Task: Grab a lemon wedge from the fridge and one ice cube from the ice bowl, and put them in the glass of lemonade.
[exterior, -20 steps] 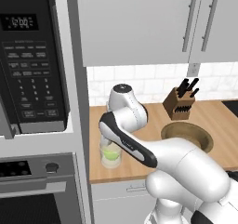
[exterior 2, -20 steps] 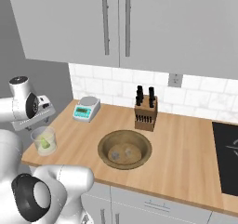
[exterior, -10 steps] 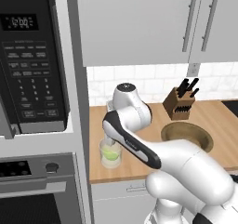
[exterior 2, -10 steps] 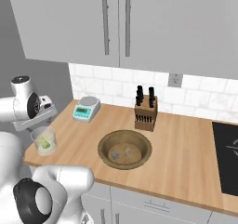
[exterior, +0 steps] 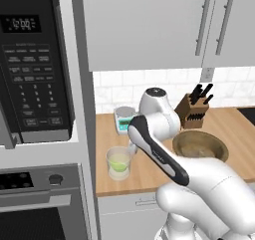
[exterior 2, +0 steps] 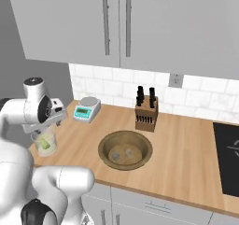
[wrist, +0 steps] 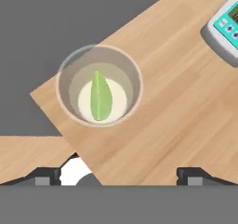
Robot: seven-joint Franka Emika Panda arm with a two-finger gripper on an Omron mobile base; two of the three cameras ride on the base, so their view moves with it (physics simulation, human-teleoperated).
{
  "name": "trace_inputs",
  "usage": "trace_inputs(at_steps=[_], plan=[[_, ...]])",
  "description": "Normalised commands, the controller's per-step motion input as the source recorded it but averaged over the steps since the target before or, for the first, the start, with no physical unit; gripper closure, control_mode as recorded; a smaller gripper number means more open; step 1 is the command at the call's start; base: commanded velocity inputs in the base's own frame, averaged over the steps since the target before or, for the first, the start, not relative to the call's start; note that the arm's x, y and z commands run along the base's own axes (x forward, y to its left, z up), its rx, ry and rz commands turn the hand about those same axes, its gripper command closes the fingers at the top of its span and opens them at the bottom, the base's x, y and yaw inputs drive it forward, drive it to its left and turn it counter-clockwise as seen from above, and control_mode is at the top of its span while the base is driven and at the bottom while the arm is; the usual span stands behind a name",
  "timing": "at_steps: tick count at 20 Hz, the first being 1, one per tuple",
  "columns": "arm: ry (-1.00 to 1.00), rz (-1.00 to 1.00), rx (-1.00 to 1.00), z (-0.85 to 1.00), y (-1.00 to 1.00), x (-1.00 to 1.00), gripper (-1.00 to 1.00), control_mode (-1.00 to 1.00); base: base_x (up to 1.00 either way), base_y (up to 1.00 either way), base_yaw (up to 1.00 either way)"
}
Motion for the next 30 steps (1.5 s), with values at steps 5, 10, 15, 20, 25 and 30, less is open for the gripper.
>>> trace_inputs(at_steps=[5, 10, 15, 20, 25, 30], plan=[[0.00, -0.13, 0.13, 0.01, -0.95, -0.16, -1.00, -1.00, 0.00, 0.00, 0.00], [0.11, -0.24, 0.01, 0.23, -0.99, -0.05, -1.00, -1.00, 0.00, 0.00, 0.00], [0.15, -0.29, 0.00, 0.21, -0.93, 0.02, -1.00, -1.00, 0.00, 0.00, 0.00], [0.16, -0.32, 0.00, 0.00, -0.87, 0.16, -1.00, -1.00, 0.00, 0.00, 0.00], [0.13, -0.30, 0.00, 0.00, -0.72, 0.16, -1.00, -1.00, 0.00, 0.00, 0.00], [0.07, -0.25, 0.00, -0.18, -0.07, 0.34, -1.00, -1.00, 0.00, 0.00, 0.00]])
